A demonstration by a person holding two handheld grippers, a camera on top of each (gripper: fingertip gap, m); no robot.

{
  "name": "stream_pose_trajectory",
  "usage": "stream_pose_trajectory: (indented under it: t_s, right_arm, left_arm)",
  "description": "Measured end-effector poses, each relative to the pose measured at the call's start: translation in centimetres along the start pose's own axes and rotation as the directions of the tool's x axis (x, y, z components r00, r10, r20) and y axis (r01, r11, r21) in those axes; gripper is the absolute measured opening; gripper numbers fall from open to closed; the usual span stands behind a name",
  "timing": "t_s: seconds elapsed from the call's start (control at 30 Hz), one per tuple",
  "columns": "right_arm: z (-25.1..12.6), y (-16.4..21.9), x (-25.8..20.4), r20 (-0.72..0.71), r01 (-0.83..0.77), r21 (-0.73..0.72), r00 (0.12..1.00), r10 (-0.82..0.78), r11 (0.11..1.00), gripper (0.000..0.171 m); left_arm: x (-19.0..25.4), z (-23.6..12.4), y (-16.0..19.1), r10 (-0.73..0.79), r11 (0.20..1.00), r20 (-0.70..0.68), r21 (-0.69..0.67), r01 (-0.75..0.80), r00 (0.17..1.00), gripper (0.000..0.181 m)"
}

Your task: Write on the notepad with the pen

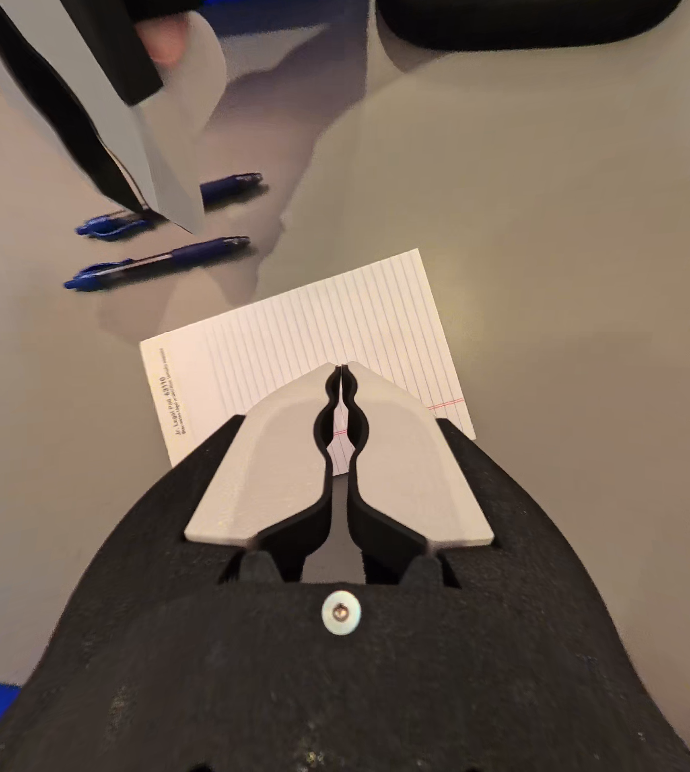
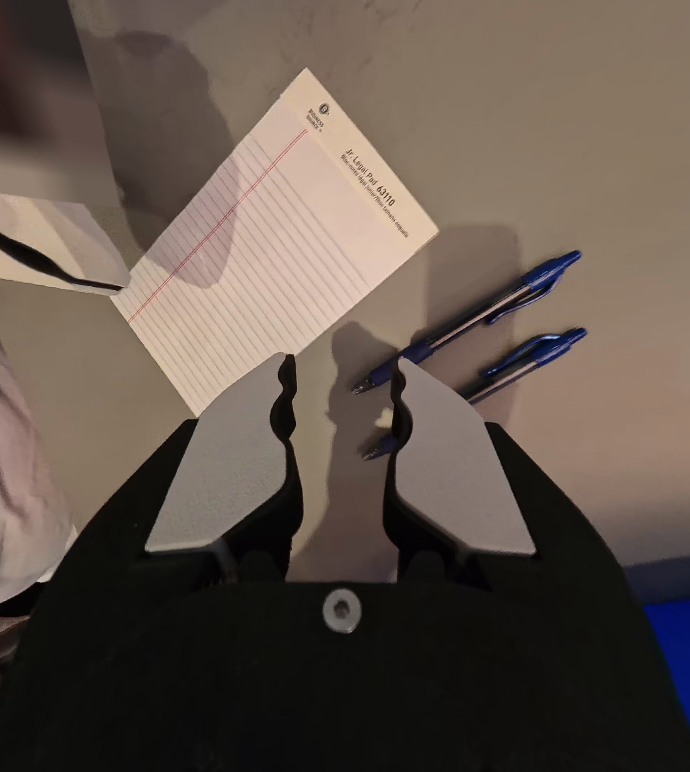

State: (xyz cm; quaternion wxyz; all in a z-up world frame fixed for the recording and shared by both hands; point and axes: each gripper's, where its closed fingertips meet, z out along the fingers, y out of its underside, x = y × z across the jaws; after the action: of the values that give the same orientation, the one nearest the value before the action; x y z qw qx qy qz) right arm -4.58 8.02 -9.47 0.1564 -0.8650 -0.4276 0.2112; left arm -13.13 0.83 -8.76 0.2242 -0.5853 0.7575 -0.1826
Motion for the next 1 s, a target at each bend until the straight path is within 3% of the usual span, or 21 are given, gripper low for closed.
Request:
stream_pose_trajectory:
  t_s: [0.17,0.23,0.33,0.43,0.57,0.77,1.0]
  right_arm:
    - [-0.7,-1.0,1.9,-0.003,0.044,-0.012,0.999,-0.044,0.999,0.043]
    - [-0.6,-1.5,2.4,0.007,0.067,-0.016,0.998,-0.067,0.998,0.043]
    - [-0.2,-2.3,2.8,0.032,0.116,-0.027,0.993,-0.115,0.993,0.043]
    - [0.6,-3.6,2.3,0.098,0.191,-0.011,0.977,-0.189,0.982,0.044]
    - [1.8,-5.8,0.9,0.221,0.262,0.026,0.94,-0.261,0.965,0.043]
    - [3.4,-7.4,-0.6,0.401,0.379,0.041,0.841,-0.363,0.924,0.043]
    - [6.3,-6.9,0.8,0.474,0.4,-0.075,0.82,-0.32,0.913,0.045]
  left_arm:
    - [0.4,-1.0,0.9,-0.066,0.995,0.165,0.084,0.053,0.984,0.003]
    - [1.2,-1.4,1.0,-0.149,0.977,0.206,0.183,0.112,0.967,0.007]
    - [2.6,-1.6,1.6,-0.275,0.936,0.254,0.289,0.199,0.927,0.027]
    - [3.7,-0.4,2.9,-0.304,0.94,0.346,0.258,0.221,0.888,0.048]
    - [4.0,1.2,3.3,-0.25,0.963,0.465,0.206,0.171,0.849,0.05]
    - [3.5,3.1,3.3,-0.209,0.978,0.491,0.124,0.17,0.846,0.046]
    - [3.6,4.1,3.6,-0.245,0.969,0.414,0.144,0.203,0.877,0.021]
